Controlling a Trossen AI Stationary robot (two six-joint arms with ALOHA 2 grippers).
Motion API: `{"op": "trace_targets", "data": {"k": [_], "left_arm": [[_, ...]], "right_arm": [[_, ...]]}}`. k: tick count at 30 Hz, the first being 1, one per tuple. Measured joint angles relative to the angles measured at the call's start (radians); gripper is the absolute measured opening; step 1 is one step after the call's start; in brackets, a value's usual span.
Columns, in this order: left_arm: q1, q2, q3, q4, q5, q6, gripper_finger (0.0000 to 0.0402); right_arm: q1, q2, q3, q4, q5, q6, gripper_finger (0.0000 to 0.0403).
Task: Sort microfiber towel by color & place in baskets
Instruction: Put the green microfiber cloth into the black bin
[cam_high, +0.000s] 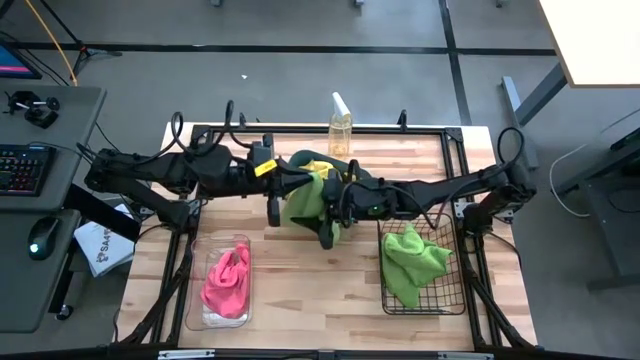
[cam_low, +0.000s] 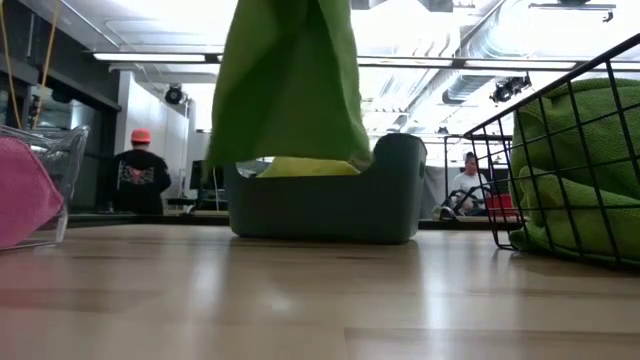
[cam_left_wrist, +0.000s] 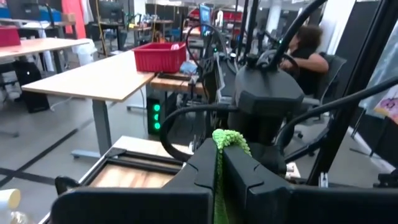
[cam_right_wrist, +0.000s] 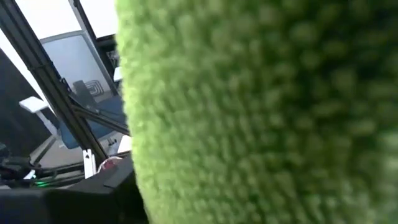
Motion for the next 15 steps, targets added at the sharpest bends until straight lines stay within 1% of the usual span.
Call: {"op": "trace_targets", "data": {"k": [2, 4, 5, 7, 8, 9, 12, 15], "left_arm": [[0.0, 0.0, 0.0, 0.012, 0.0, -0.001, 0.0001], [0.0, 0.0, 0.0, 0.024, 0.0, -0.004, 0.0008], [0.0, -0.002, 0.0, 0.026, -0.001, -0.003, 0.0014], [0.001, -0.004, 0.0, 0.026, -0.012, 0.0, 0.003], [0.001, -0.007, 0.0, 0.024, -0.02, 0.004, 0.004], [0.001, -0.011, 0.0, 0.018, -0.027, 0.009, 0.0051], [0.001, -0.043, 0.0, -0.021, -0.054, 0.024, 0.0087], [0.001, -0.106, -0.001, -0.106, -0.11, 0.025, 0.0121]], "right_arm": [[0.0, 0.0, 0.009, -0.008, 0.0, 0.008, 0.0272], [0.005, 0.0, 0.022, -0.026, 0.01, 0.011, 0.0218], [0.008, 0.0, 0.03, -0.04, 0.018, 0.009, 0.0178], [0.012, 0.0, 0.046, -0.064, 0.027, 0.002, 0.0078], [0.012, 0.0, 0.052, -0.08, 0.026, -0.004, 0.004], [0.013, -0.004, 0.058, -0.105, 0.025, -0.006, 0.0023], [0.012, -0.034, 0.079, -0.221, 0.027, 0.003, 0.0022], [0.012, -0.101, 0.104, -0.365, 0.05, -0.013, 0.0005]]}}
